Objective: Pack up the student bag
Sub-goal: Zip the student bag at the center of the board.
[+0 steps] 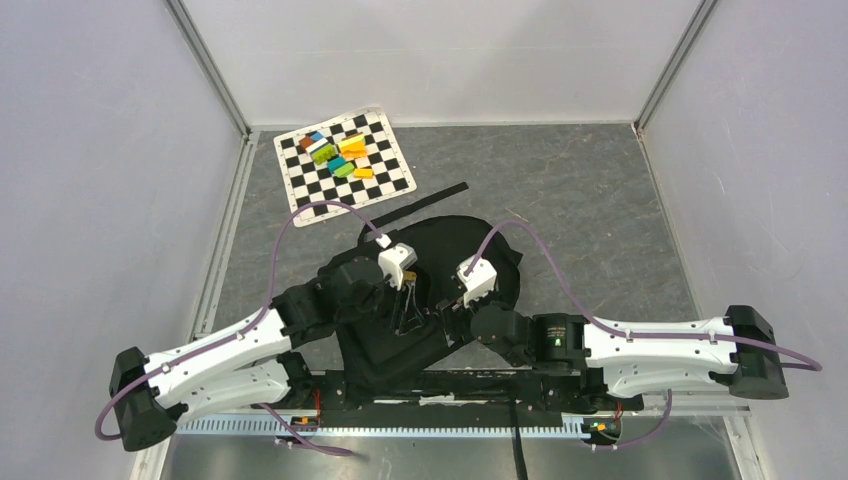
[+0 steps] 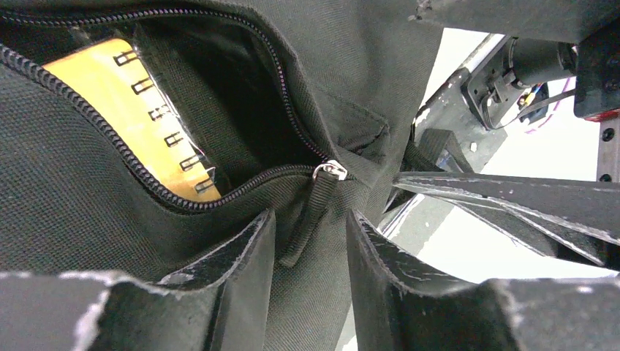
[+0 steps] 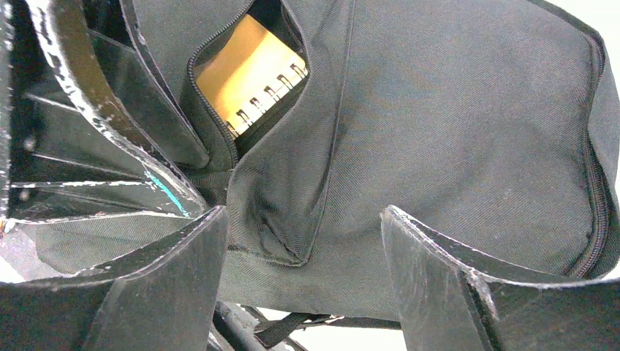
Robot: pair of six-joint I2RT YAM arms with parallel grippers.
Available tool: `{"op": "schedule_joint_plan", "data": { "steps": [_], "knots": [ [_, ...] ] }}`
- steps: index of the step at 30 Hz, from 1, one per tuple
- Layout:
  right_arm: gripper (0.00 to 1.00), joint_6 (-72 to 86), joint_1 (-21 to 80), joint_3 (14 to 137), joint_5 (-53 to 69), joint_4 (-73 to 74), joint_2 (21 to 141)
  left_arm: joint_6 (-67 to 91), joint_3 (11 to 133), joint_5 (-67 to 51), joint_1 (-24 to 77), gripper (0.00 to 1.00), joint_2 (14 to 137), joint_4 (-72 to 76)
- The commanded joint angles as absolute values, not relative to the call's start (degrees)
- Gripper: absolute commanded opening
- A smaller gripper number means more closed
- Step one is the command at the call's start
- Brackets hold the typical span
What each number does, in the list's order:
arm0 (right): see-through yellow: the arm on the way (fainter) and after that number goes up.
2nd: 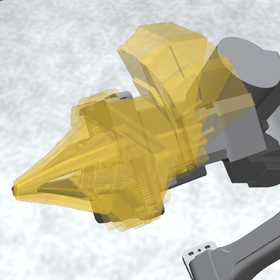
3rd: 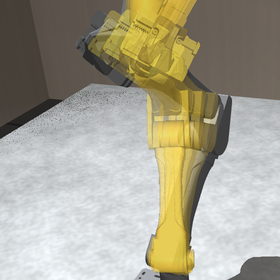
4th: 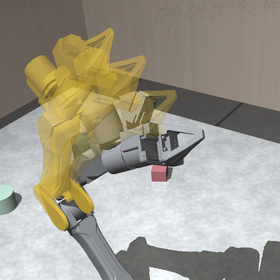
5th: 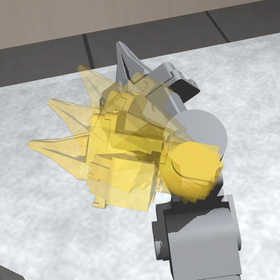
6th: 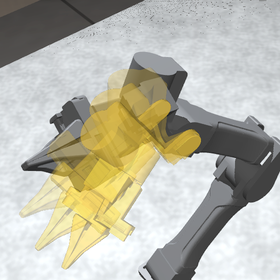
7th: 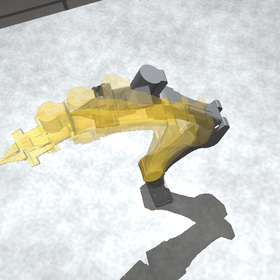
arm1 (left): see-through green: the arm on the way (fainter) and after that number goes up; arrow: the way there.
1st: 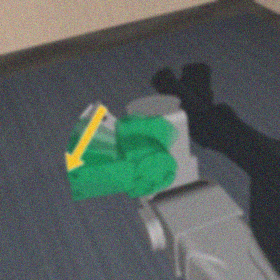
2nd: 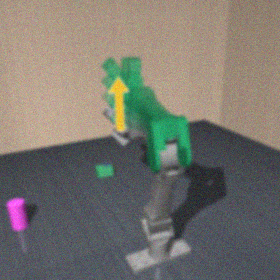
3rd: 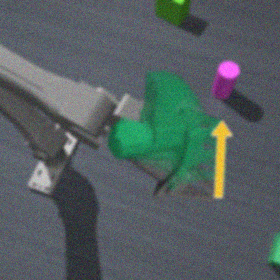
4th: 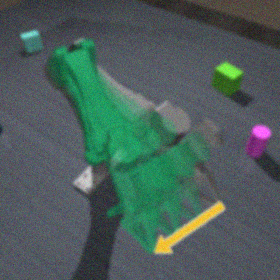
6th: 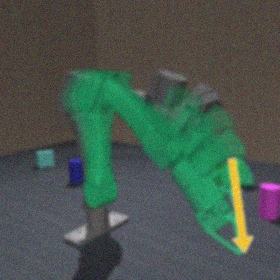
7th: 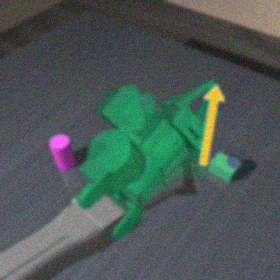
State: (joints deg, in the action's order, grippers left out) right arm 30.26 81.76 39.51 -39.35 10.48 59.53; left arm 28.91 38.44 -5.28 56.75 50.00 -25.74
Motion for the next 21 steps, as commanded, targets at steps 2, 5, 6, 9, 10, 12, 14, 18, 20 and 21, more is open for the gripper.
{"op": "schedule_joint_plan", "data": {
  "steps": [2, 5, 6, 9, 10, 12, 14, 18, 20, 21],
  "knots": [
    [0.81, 31.35, 82.0, 39.29, -39.93, 9.75, 59.47, 30.69, 38.29, -7.33, 56.87, 0.39, 51.92, -23.71],
    [0.81, 31.44, 81.98, 39.2, -40.0, 9.67, 59.59, 30.89, 38.03, -8.51, 56.85, 0.28, 52.29, -22.87],
    [0.81, 31.45, 81.96, 39.2, -40.0, 9.67, 59.72, 31.21, 37.75, -9.25, 56.86, 0.24, 52.22, -22.09],
    [0.81, 31.26, 81.99, 39.29, -39.75, 9.67, 60.24, 32.17, 37.07, -10.62, 56.87, 0.1, 51.71, -20.58],
    [0.81, 30.8, 82.01, 39.25, -39.42, 9.43, 60.37, 32.42, 37.04, -10.56, 56.87, 0.04, 51.4, -20.6],
    [0.81, 28.67, 82.0, 38.7, -37.82, 7.39, 60.56, 32.38, 37.11, -9.7, 56.84, 0.02, 50.65, -20.8],
    [0.82, 26.28, 82.0, 37.77, -35.59, 4.8, 60.48, 32.41, 37.55, -7.36, 56.87, 0.02, 49.49, -21.54],
    [0.82, 21.8, 82.09, 37.34, -30.65, 0.47, 61.5, 32.33, 38.51, -2.01, 56.82, 0.02, 47.35, -22.68],
    [0.82, 20.84, 82.26, 37.68, -30.31, -1.28, 62.69, 32.26, 38.62, -1.65, 56.82, 0.02, 46.86, -22.48],
    [0.82, 20.74, 82.27, 38.07, -30.79, -1.35, 63.56, 32.26, 38.71, -1.8, 56.86, 0.02, 46.89, -22.5]
  ]
}}
